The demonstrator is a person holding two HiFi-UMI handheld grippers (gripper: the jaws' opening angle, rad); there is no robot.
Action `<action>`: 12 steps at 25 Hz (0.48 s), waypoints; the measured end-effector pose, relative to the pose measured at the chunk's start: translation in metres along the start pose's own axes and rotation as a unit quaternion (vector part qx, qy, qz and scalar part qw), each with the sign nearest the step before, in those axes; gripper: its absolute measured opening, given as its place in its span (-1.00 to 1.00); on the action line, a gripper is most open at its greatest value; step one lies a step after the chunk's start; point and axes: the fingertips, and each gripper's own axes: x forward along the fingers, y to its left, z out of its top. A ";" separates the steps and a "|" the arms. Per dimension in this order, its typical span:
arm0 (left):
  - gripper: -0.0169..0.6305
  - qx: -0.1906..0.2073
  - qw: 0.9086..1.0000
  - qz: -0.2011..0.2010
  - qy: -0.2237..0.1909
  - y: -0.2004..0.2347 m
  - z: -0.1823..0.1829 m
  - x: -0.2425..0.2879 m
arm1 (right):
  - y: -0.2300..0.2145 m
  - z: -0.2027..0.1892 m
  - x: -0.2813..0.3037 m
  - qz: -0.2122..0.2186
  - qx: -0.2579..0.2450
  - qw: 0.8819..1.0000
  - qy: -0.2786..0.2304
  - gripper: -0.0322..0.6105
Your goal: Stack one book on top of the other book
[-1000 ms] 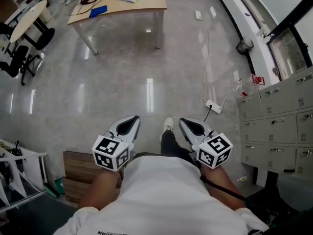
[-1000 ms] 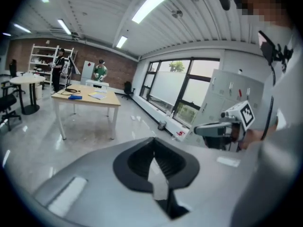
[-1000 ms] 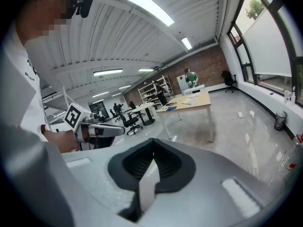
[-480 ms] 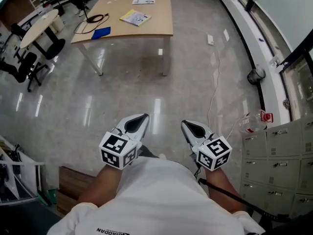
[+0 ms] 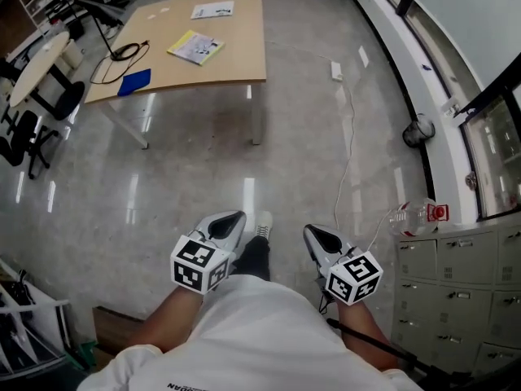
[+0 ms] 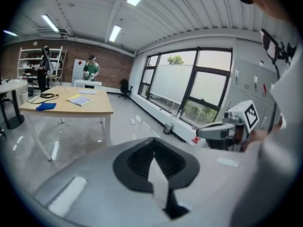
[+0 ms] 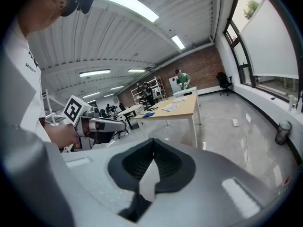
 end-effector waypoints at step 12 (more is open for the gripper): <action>-0.93 0.013 0.998 -0.039 -0.040 0.103 0.178 0.179 | -0.155 0.153 0.113 -0.035 -0.014 0.999 -0.001 -0.89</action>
